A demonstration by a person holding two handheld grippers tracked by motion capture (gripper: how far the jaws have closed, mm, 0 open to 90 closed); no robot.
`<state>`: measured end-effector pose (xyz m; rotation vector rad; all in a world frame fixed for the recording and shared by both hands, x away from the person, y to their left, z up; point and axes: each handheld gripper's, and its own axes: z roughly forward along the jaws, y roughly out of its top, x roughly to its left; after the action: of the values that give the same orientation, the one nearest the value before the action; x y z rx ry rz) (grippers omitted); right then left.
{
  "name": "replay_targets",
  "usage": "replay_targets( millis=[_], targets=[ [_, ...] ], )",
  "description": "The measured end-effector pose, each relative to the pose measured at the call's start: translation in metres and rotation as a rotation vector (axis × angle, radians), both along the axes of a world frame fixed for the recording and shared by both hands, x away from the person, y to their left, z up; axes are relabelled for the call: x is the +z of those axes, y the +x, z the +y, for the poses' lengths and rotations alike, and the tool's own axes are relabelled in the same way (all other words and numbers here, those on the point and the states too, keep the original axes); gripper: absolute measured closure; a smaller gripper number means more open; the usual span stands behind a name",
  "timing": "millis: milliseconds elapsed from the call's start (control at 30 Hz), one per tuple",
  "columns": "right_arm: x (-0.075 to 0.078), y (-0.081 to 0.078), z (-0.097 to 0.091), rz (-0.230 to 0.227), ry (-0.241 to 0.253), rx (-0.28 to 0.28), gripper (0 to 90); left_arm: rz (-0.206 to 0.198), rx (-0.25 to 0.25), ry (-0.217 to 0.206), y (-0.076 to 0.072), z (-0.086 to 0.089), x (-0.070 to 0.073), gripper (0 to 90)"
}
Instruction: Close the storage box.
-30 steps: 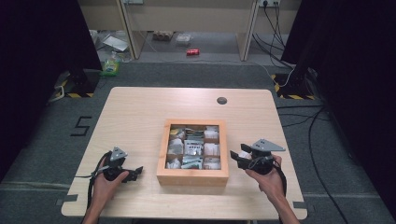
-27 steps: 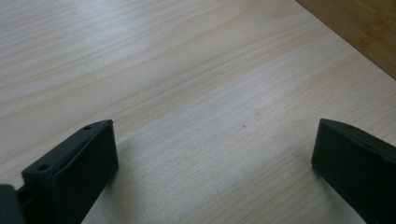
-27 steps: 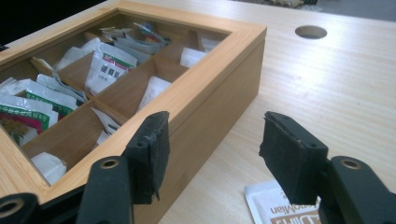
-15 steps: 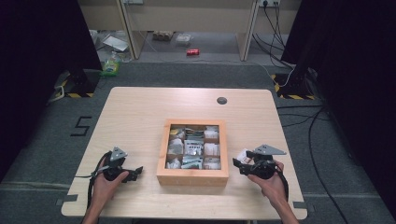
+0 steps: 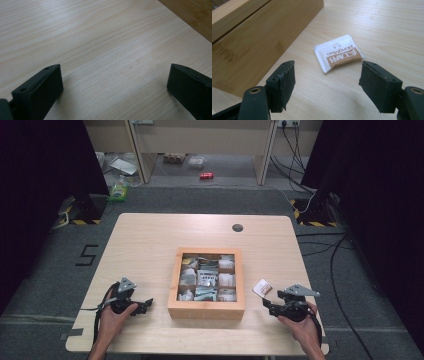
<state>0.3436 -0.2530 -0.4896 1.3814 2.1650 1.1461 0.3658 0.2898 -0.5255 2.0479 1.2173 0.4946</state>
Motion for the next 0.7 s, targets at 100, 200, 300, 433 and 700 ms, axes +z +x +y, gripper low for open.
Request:
replay_targets(
  millis=[100,200,300,433,700],
  targets=[
    [-0.002,-0.002,-0.001,0.012,-0.008,0.0,28.4,0.0,0.0,0.0,0.0,0.0,0.0,0.0],
    [-0.005,-0.003,-0.001,0.024,-0.017,0.003,27.5,0.0,0.0,0.0,0.0,0.0,0.0,0.0],
    [-0.008,-0.004,-0.002,0.041,-0.029,0.002,26.6,0.0,0.0,0.0,0.0,0.0,0.0,0.0],
    [-0.011,-0.002,-0.002,0.065,-0.051,-0.001,21.5,0.0,0.0,0.0,0.0,0.0,0.0,0.0],
    [-0.019,-0.001,0.0,0.069,-0.173,0.003,15.3,0.0,0.0,0.0,0.0,0.0,0.0,0.0]
  ],
)
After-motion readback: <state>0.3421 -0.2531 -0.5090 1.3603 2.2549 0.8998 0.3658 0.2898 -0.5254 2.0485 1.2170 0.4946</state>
